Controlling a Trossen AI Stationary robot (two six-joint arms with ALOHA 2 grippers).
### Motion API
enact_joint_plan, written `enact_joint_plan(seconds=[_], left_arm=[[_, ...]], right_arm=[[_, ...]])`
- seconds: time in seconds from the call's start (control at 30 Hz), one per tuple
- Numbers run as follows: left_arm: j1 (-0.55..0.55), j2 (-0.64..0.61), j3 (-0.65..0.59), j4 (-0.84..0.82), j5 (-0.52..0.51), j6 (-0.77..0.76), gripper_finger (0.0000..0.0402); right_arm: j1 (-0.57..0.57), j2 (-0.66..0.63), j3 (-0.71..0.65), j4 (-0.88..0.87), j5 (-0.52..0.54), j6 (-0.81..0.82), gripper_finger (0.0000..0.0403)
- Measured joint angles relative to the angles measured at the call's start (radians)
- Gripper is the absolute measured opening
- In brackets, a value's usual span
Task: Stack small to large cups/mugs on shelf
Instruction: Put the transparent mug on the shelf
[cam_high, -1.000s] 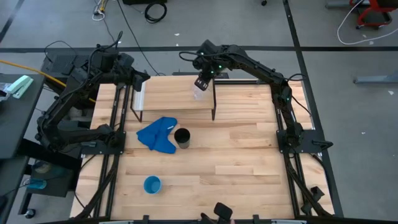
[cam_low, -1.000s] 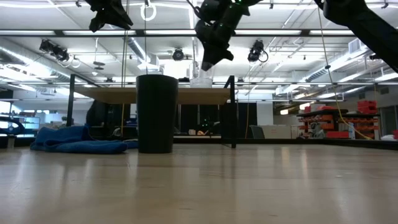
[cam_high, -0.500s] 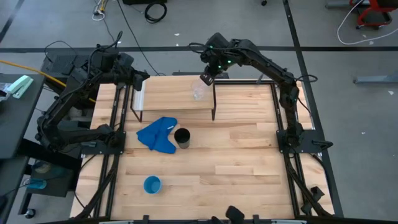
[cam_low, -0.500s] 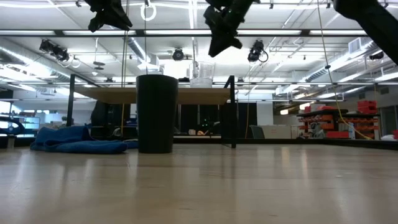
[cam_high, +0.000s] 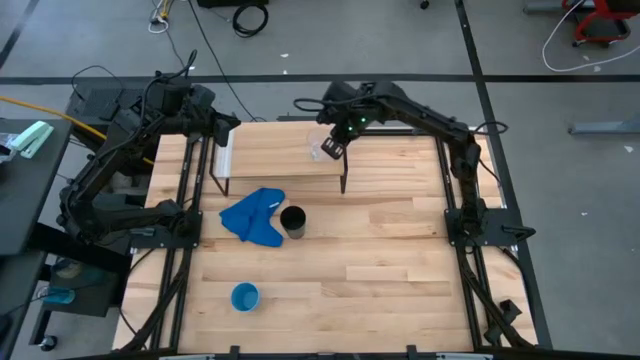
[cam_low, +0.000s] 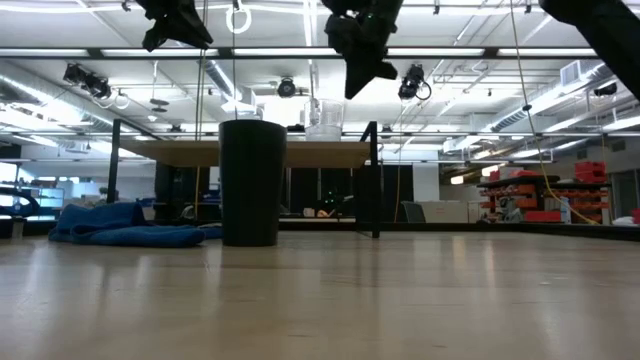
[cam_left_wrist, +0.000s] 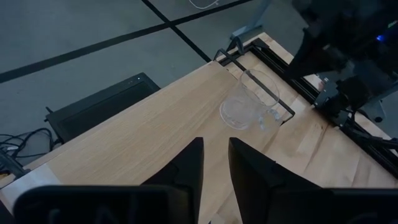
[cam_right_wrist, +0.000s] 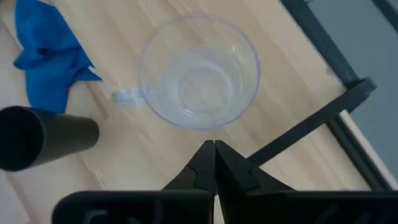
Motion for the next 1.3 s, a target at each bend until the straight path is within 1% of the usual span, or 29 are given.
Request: enact_joint_plan(seconds=[0.13, 0.27, 0.47, 0.6, 0.77, 1.03, 1.17, 1.3], left_arm=[[0.000, 0.000, 0.000, 0.000, 0.000, 0.003, 0.0088], [0.000, 0.000, 0.000, 0.000, 0.000, 0.004, 0.0090], [0.000, 0.000, 0.000, 0.000, 0.000, 0.004, 0.0083], [0.000, 0.000, 0.000, 0.000, 0.000, 0.004, 0.0087], [0.000, 0.000, 0.000, 0.000, 0.000, 0.004, 0.0091], [0.000, 0.000, 0.000, 0.000, 0.000, 0.004, 0.0083], [0.000, 0.000, 0.000, 0.000, -0.002, 0.004, 0.0085], [0.000, 0.000, 0.000, 0.000, -0.002, 0.004, 0.0090]], right_arm=[[-0.001, 0.001, -0.049, 0.013, 0.004, 0.017, 0.0009], [-0.001, 0.002, -0.074, 0.066, 0.004, 0.017, 0.0005], [-0.002, 0.001, -0.074, 0.113, 0.004, 0.022, 0.0006], [-0.012, 0.001, -0.074, 0.144, 0.004, 0.022, 0.0004], [-0.037, 0.001, -0.074, 0.175, 0.004, 0.022, 0.0006], [-0.082, 0.001, -0.074, 0.195, 0.004, 0.020, 0.0008], [-0.067, 0.001, -0.057, 0.195, 0.000, 0.037, 0.0012], [-0.034, 0.000, -0.055, 0.192, -0.026, 0.048, 0.0005]])
